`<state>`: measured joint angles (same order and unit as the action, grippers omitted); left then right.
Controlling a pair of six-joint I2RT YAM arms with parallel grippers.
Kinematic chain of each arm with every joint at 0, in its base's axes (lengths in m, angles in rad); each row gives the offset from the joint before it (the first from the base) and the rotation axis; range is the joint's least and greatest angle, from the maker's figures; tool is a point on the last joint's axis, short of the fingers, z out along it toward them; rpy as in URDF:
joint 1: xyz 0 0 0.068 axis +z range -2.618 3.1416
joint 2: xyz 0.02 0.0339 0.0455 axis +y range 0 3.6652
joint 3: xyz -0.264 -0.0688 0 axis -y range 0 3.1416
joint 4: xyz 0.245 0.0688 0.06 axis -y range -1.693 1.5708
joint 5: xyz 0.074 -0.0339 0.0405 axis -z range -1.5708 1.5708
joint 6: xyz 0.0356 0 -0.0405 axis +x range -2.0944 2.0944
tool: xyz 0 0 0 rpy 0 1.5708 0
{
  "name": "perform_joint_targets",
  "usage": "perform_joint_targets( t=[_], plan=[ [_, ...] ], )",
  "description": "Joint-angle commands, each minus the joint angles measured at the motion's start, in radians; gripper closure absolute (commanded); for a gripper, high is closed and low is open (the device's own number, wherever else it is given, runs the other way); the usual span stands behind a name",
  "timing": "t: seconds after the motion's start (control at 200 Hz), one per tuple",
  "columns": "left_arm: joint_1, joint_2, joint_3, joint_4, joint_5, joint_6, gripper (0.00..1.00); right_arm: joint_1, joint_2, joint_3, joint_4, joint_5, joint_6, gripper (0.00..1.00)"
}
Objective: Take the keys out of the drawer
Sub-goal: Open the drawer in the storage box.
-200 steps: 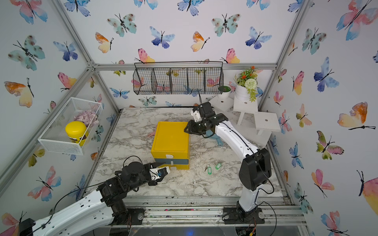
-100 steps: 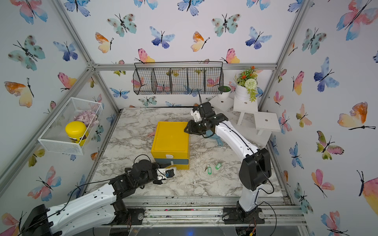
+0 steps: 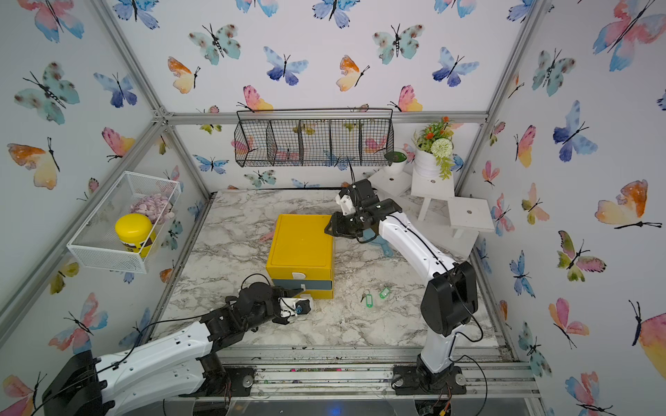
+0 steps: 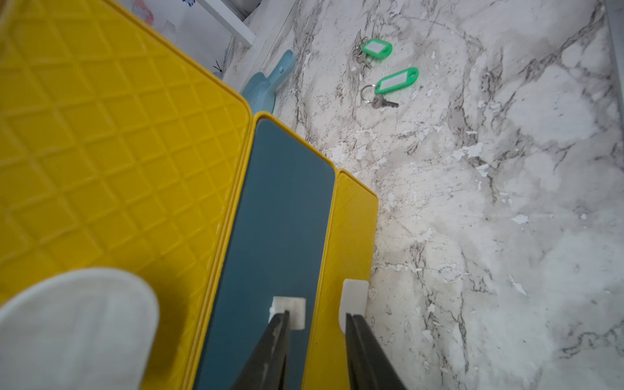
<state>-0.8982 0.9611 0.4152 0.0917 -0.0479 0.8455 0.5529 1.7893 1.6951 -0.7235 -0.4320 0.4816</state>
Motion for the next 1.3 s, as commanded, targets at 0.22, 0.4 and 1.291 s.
perform_joint_targets(
  t=[0.22, 0.4, 1.291],
  plan=[
    [0.004, 0.102, 0.034, 0.097, -0.053, -0.01, 0.71, 0.015, 0.004, 0.001, -0.057, 0.001, -0.002, 0.61],
    [0.003, 0.103, 0.03, 0.127, -0.078, -0.009, 0.73, 0.016, -0.002, 0.001, -0.05, 0.003, 0.005, 0.62],
    [0.004, 0.076, -0.032, 0.202, -0.122, 0.008, 0.76, 0.018, 0.03, 0.027, -0.05, -0.016, 0.015, 0.64]
  ],
)
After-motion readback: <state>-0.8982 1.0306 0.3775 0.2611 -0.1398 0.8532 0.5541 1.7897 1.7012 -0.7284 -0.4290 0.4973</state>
